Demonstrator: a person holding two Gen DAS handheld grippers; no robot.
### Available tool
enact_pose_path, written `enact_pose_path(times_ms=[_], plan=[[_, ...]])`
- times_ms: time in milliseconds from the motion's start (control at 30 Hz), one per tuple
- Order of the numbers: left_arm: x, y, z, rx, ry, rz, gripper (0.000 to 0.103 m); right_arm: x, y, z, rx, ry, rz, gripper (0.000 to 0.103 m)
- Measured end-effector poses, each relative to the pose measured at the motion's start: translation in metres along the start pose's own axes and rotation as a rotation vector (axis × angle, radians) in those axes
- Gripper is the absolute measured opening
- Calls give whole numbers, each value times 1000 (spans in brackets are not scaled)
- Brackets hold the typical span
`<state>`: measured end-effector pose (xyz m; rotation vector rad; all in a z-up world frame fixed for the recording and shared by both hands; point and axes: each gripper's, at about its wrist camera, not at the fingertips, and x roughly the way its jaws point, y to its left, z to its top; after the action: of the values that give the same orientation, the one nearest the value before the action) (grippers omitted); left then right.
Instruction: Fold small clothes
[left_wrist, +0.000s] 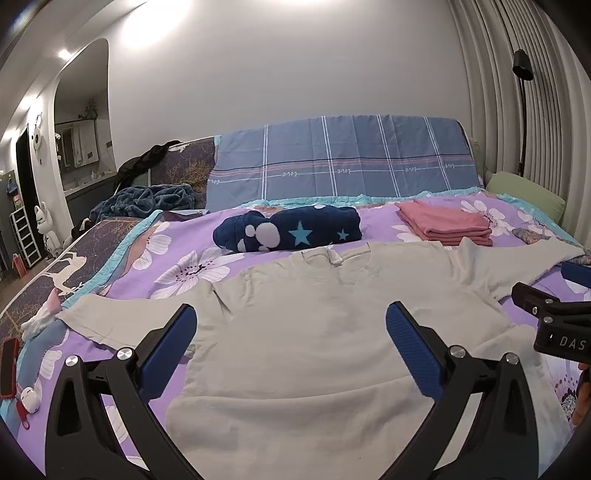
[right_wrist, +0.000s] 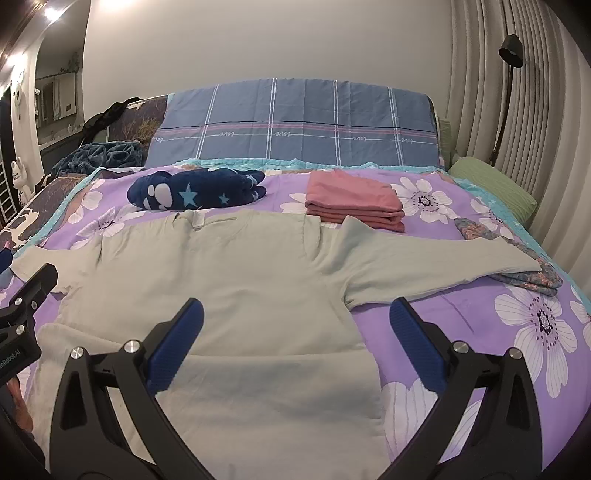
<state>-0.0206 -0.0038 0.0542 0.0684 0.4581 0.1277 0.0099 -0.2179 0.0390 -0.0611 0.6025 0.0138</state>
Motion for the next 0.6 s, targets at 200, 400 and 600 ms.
enact_pose_path(times_ms=[200, 400, 600], plan=[[6, 1, -3, 17, 38, -32, 102, 1, 2, -1, -7, 0, 2, 101], [4, -5, -5, 31, 41, -39, 102, 1, 3, -1, -8, 1, 2, 101], [9, -5, -10, 15, 76, -28, 102, 1, 3, 0, 1, -5, -6, 101]])
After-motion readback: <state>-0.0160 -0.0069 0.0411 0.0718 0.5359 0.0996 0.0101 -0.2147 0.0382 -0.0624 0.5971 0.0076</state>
